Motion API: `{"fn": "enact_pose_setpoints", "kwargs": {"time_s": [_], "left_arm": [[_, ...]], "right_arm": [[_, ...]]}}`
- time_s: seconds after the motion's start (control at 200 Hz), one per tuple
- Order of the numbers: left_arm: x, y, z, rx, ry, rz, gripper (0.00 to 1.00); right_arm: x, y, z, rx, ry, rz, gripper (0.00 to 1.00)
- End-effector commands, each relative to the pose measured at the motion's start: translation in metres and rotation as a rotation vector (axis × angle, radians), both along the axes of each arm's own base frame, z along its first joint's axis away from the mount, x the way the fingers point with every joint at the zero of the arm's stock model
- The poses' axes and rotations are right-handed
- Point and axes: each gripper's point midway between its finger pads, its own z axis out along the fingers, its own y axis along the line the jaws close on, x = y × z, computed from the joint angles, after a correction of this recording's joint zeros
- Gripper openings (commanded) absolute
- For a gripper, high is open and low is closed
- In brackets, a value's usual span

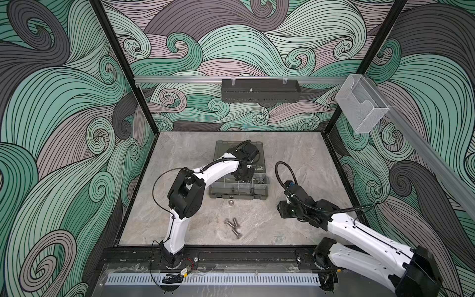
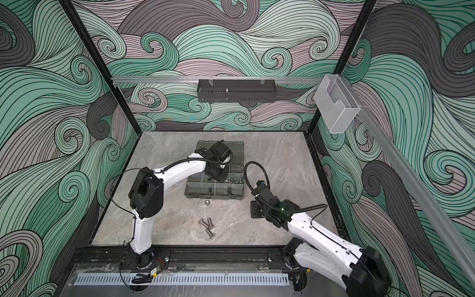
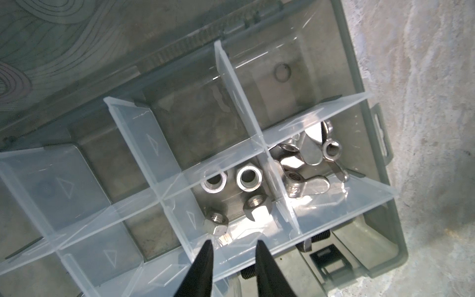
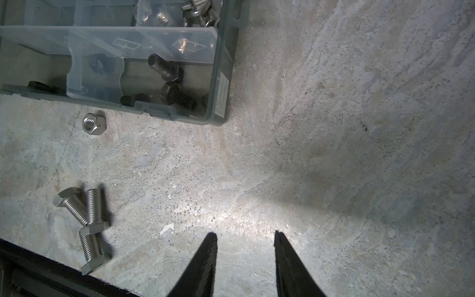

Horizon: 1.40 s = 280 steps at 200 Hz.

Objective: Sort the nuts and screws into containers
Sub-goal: 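Lift the hex nut with the left gripper into the middle compartment and open, then withdraw the left gripper while the right gripper reaches toward the silver hex nuts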

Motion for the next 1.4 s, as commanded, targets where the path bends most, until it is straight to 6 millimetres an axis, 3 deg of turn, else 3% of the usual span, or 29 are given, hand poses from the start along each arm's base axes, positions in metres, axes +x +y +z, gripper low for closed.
{"fn": "enact_pose_setpoints", "kwargs": {"time_s": [0.0, 0.395, 0.861, 1.221, 1.396], "left_arm": [[-0.006, 0.007, 0.014, -0.022, -0.004, 0.018, 0.33], [-0.022, 0.035, 0.036, -0.076, -0.048, 0.068, 0.33], [-0.047, 0.109, 0.064, -0.149, -0.133, 0.175, 0.33], [-0.065, 0.167, 0.077, -0.136, -0.224, 0.2, 0.35], [-0.067, 0.177, 0.081, -0.168, -0.243, 0.187, 0.36]], "right_arm": [[0.001, -0.004, 0.002, -0.019, -0.001, -0.01, 0.39], [0.0, -0.003, 0.0, -0.024, 0.005, -0.002, 0.38], [0.001, 0.007, -0.002, -0.028, 0.023, 0.026, 0.37], [0.005, 0.038, -0.004, -0.074, 0.029, 0.089, 0.37], [0.01, 0.066, -0.005, -0.092, 0.006, 0.129, 0.37]]}}
